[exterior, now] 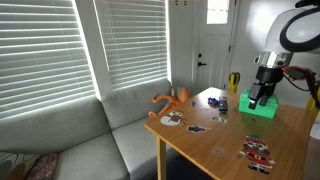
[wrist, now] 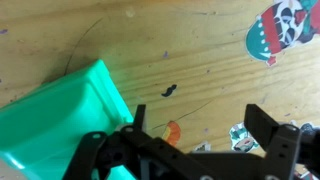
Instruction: Open the green container
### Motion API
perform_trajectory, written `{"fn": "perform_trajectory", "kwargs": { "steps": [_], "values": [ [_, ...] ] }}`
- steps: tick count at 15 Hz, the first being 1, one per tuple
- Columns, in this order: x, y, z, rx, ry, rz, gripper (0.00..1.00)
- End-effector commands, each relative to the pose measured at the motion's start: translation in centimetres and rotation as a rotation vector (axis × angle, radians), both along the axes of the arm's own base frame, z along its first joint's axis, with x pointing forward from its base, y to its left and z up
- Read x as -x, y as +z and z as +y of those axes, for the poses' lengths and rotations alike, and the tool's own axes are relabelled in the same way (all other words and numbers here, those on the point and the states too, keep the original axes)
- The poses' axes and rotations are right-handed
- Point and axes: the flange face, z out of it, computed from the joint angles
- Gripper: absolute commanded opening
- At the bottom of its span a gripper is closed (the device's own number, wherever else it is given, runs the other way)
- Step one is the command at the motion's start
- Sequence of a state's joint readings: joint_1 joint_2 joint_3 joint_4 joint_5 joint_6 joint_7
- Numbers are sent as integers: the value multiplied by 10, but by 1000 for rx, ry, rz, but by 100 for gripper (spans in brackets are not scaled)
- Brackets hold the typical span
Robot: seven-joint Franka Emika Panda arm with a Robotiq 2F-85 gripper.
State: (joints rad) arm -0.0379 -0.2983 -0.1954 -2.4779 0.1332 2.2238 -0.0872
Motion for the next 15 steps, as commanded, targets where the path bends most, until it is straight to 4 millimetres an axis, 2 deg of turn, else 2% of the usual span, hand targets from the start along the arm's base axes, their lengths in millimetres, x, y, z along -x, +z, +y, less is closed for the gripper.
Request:
{"fn": "perform_trajectory", "kwargs": {
  "steps": [1, 5, 7, 11, 13, 15],
  "values": [
    [0, 0, 0, 0, -1, 1, 100],
    [0, 0, -1, 0, -2, 1, 100],
    [-6, 13, 13, -3, 35, -4, 100],
    [-18, 55, 50, 16, 138, 6, 100],
    [-23, 77, 54, 76, 226, 43, 100],
    [-26, 97, 49, 136, 304, 94, 100]
  ]
}}
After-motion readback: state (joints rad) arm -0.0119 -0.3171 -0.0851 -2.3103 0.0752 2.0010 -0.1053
